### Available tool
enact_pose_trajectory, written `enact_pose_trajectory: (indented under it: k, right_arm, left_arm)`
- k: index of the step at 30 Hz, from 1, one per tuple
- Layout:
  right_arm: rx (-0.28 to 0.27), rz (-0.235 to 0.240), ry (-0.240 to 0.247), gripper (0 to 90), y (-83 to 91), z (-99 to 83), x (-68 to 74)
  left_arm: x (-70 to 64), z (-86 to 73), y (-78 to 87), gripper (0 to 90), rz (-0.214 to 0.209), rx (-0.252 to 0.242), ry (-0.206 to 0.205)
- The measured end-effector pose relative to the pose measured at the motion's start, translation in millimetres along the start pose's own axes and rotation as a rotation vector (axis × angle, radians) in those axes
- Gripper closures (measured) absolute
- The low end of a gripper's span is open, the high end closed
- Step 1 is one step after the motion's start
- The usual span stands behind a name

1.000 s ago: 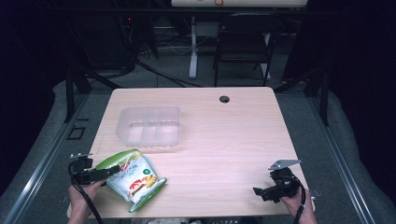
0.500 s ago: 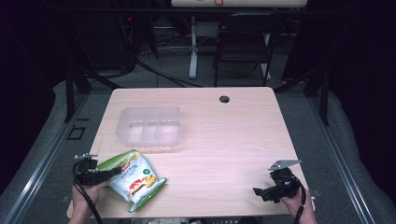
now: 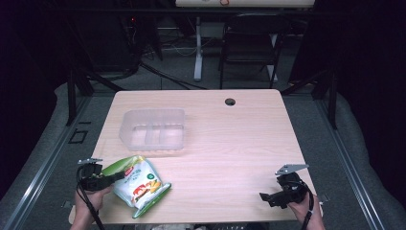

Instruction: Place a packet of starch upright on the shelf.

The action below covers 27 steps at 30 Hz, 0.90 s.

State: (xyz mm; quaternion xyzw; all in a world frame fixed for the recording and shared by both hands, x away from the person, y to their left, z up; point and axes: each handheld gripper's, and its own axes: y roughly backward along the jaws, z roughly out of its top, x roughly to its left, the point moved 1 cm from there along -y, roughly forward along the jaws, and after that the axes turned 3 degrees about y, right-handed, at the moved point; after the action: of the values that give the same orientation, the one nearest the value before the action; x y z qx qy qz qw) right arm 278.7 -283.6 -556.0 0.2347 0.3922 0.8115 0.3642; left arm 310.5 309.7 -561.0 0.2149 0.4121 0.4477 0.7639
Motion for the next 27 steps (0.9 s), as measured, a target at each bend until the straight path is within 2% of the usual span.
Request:
enact_pose_trajectory:
  k: [7,18,22,23,27]
  right_arm:
    - [0.004,0.004,0.002,3.5,0.1,0.0,0.0]
    - [0.004,0.000,0.004,3.5,0.3,-0.1,-0.2]
    - [0.003,0.002,0.003,3.5,0.3,-0.1,-0.1]
    - [0.004,0.003,0.002,3.5,0.3,-0.1,-0.1]
    - [0.003,0.001,0.004,3.5,0.2,-0.1,-0.1]
  left_arm:
    - [-3.4,0.2,3.2,89.9,0.000,-0.017,-0.010]
    - [-9.5,1.1,8.8,90.0,-0.001,-0.043,-0.050]
    - [-12.3,1.7,12.0,89.9,-0.005,-0.062,-0.061]
    - [-13.7,1.7,12.8,89.9,-0.006,-0.080,-0.060]
    - [-15.6,2.1,15.7,89.9,-0.003,-0.083,-0.075]
